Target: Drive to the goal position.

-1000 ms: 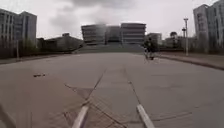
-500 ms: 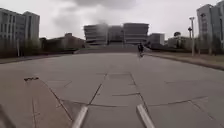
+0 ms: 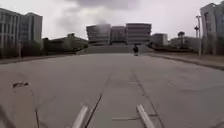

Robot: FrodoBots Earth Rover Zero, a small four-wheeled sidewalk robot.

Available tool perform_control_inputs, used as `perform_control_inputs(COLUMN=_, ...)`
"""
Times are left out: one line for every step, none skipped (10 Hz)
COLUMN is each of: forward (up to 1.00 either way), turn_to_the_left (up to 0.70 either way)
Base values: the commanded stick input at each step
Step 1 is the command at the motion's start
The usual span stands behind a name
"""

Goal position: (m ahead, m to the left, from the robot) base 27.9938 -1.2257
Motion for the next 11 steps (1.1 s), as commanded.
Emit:
perform_control_inputs(forward=1.00, turn_to_the_left=0.00)
perform_control_inputs(forward=1.00, turn_to_the_left=-0.25)
perform_control_inputs(forward=1.00, turn_to_the_left=-0.27)
perform_control_inputs(forward=1.00, turn_to_the_left=-0.27)
perform_control_inputs(forward=1.00, turn_to_the_left=-0.27)
perform_control_inputs(forward=1.00, turn_to_the_left=-0.27)
perform_control_inputs(forward=1.00, turn_to_the_left=-0.27)
perform_control_inputs(forward=1.00, turn_to_the_left=-0.27)
perform_control_inputs(forward=1.00, turn_to_the_left=-0.27)
perform_control_inputs(forward=1.00, turn_to_the_left=-0.27)
perform_control_inputs(forward=1.00, turn_to_the_left=-0.27)
